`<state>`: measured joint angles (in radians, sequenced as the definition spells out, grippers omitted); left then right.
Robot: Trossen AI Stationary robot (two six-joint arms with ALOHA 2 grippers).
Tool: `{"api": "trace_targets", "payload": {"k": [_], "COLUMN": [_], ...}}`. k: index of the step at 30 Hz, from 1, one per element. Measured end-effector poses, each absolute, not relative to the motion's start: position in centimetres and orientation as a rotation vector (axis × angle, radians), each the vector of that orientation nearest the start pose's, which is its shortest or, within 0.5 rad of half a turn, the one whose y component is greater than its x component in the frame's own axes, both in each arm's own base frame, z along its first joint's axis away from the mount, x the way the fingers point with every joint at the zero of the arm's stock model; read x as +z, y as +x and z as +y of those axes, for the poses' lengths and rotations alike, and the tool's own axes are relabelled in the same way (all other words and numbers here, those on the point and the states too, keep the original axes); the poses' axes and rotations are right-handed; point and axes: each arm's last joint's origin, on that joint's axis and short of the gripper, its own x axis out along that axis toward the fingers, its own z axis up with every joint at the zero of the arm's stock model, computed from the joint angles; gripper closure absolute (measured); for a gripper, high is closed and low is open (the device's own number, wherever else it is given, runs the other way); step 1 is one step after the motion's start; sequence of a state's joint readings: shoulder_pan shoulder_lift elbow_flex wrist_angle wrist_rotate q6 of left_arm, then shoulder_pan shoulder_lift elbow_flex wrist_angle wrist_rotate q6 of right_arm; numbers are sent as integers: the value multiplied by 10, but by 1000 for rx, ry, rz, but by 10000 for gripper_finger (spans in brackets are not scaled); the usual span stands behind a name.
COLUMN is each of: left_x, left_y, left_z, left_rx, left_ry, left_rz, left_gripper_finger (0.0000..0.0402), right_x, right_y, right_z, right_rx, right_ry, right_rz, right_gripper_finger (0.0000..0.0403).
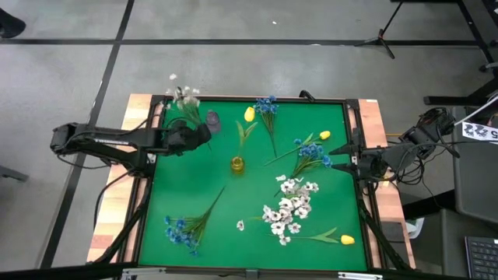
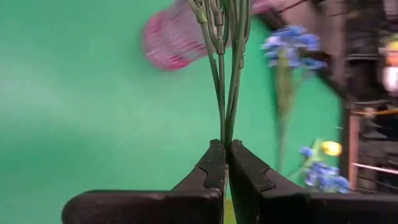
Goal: Sort flowers into vase by color
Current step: Put the white flowers into the green vase
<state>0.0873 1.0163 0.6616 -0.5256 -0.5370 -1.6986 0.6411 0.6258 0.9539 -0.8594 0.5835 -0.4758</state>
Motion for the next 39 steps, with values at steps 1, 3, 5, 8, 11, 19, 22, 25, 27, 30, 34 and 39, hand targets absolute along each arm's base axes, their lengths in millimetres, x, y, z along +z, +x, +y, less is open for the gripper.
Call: {"api": "trace_targets", "payload": {"k": [1,3,5,8,11,19,22,25,27,30,34,39], "left_x": [230,236,242,251,260,290,300,310,315,323,330,331], "left_y": [187,184,182,181,185,195,196,196,195,192,192,193], "left_z": [29,25,22,17,12,-6,-13,-21,-26,-36,-53,-76], "left_rx": [1120,1092,1064,1011,953,776,716,673,651,600,522,461], "left_ry": [-1315,-1271,-1224,-1152,-1086,-892,-833,-769,-719,-631,-544,-452], "left_rz": [138,104,71,12,-43,-179,-225,-264,-282,-289,-299,-303], "left_gripper_finger": [399,398,398,399,399,400,400,401,401,401,399,399], "right_x": [347,348,349,351,353,356,357,359,361,364,366,367], "right_y": [88,88,89,89,90,91,91,92,93,93,93,94], "right_z": [46,46,46,47,48,49,49,51,52,54,56,57], "right_rx": [161,160,158,155,153,172,179,196,227,279,333,346], "right_ry": [-773,-769,-765,-758,-761,-736,-732,-712,-698,-685,-664,-653], "right_rz": [417,412,405,385,362,321,317,289,260,221,190,170], "right_gripper_finger": [185,185,185,185,185,185,185,185,185,185,185,185]}}
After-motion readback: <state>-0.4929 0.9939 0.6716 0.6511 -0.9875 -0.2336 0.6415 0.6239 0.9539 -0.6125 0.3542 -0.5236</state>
